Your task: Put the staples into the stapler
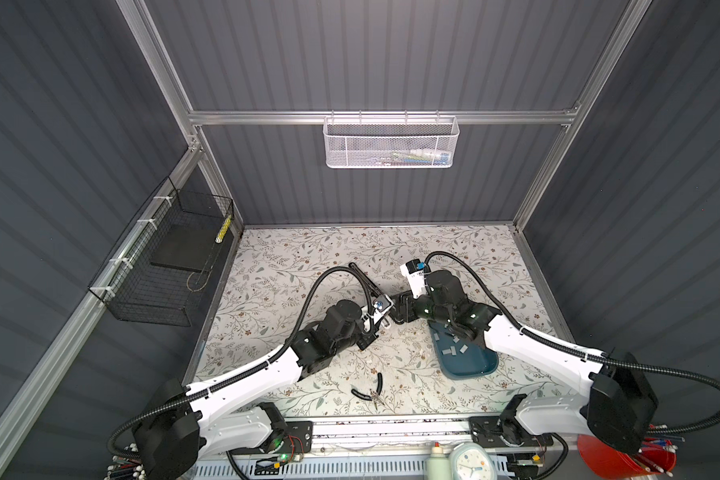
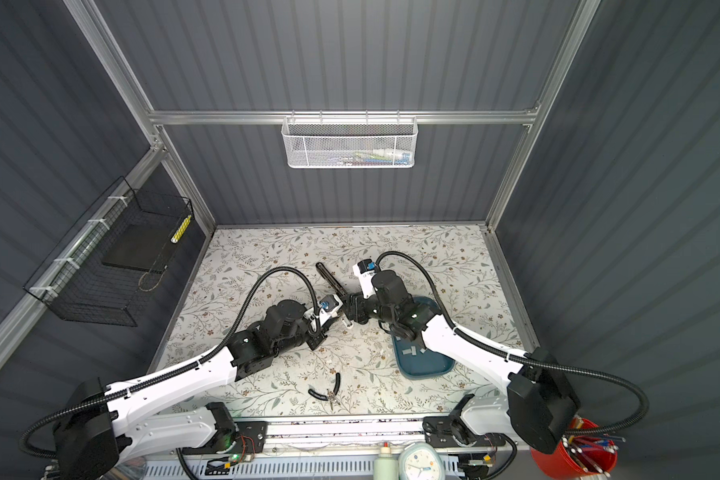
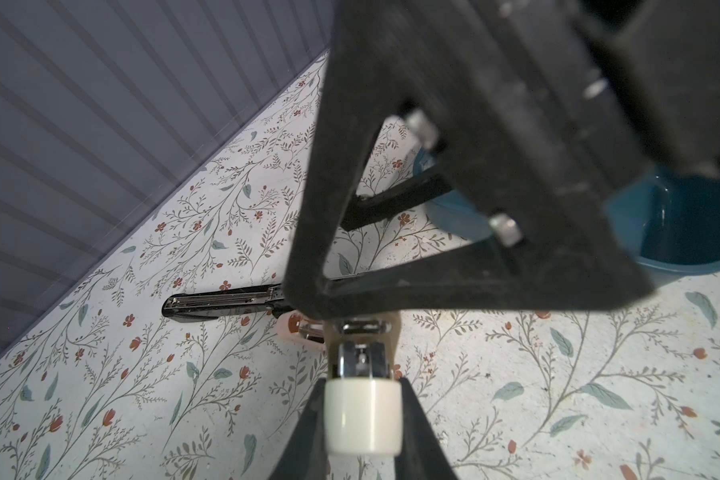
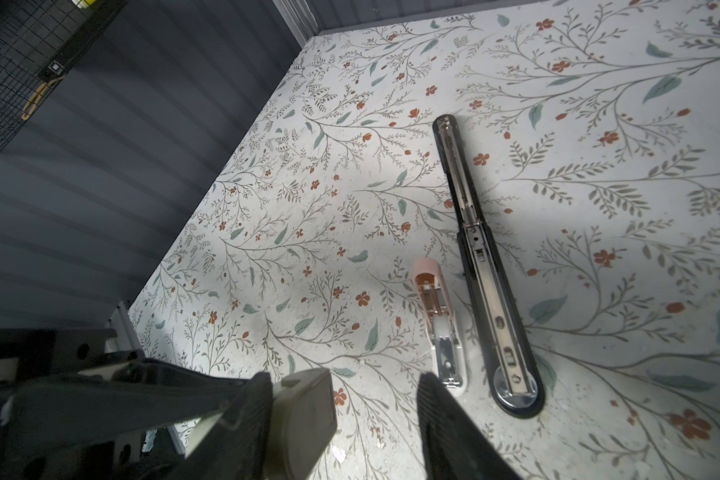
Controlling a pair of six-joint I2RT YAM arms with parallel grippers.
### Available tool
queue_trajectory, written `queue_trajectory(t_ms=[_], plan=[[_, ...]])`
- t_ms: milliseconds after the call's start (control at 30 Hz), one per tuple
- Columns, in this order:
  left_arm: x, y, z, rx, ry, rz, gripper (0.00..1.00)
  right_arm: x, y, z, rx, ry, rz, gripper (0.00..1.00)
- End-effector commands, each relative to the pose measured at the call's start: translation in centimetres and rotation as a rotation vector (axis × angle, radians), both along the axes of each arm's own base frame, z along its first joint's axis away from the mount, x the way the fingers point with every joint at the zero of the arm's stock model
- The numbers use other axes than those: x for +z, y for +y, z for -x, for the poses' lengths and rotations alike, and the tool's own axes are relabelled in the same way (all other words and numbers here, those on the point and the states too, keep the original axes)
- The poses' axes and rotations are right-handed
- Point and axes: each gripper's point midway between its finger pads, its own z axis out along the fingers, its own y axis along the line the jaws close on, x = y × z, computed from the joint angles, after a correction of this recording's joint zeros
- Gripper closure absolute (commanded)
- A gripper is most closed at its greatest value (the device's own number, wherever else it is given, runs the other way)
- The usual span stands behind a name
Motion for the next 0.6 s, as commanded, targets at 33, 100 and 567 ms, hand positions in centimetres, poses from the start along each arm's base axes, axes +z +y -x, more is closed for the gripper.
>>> queue_trajectory(t_ms=[33,100,567], plan=[[2.7,0.3,-0.1,0.019,-0.055,0.087,1.0,-2.6,-1.2,-0.5,-0.041,0.035,0.121,0.43],[2.9,0.5,-0.1,0.021,-0.062,0.093,1.0,-2.8,-1.2,-0.6,-0.041,0.036,0.128,0.43],[2.4,0.2,-0.2,0.011,-0.052,0.064,1.0,0.1,-2.5,0.9,-0.061,-0.019,0.04,0.45]])
